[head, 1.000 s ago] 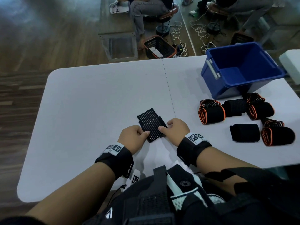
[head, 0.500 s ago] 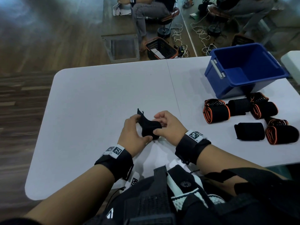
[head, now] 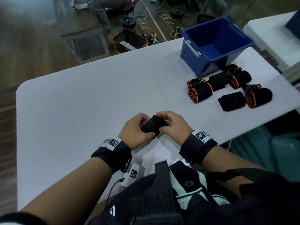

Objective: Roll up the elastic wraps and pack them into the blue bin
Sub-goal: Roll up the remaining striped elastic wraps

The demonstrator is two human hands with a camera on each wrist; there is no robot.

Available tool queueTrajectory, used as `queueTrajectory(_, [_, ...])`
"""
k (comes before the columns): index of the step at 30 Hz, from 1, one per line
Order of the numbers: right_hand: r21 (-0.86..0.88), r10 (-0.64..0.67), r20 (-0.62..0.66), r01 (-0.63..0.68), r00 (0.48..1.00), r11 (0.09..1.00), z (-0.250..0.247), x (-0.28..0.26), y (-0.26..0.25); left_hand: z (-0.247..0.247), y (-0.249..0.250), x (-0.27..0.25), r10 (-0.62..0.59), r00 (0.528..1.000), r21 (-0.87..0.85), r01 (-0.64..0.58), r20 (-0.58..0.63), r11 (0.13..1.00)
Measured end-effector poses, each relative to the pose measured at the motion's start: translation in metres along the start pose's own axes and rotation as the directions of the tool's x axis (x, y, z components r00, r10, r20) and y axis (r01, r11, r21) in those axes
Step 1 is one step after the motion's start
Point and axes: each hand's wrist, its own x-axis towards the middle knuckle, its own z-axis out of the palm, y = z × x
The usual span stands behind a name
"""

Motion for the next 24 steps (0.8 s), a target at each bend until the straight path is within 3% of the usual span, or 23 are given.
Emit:
queueTrajectory(7, [0.003, 0.142, -0.121, -0.143, 0.982, 0.99, -0.029, -0.038, 0.024, 0.029, 0.021, 0.028, 0.072, 0.951, 0.007, -0.078, 0.3, 0.997])
queueTrajectory(13, [-0.035, 0.171, -0.204, -0.182, 0.964, 0.983, -0.061, -0.062, 0.038, 0.064, 0.045, 0.037, 0.117, 0.902, -0.041, -0.11, 0.415, 0.993])
queueTrajectory(17, [-0.008, 0.178, -0.272, -0.188, 0.946, 0.982, -0.089, -0.068, 0.052, 0.088, 0.064, 0.045, 0.123, 0.903, -0.077, -0.101, 0.412, 0.992])
queueTrajectory(24, [0.123, 0.297, -0.284, -0.272, 0.912, 0.954, -0.144, -0.068, 0.076, 0.135, 0.083, 0.053, -0.032, 0.977, -0.02, 0.037, 0.212, 0.999])
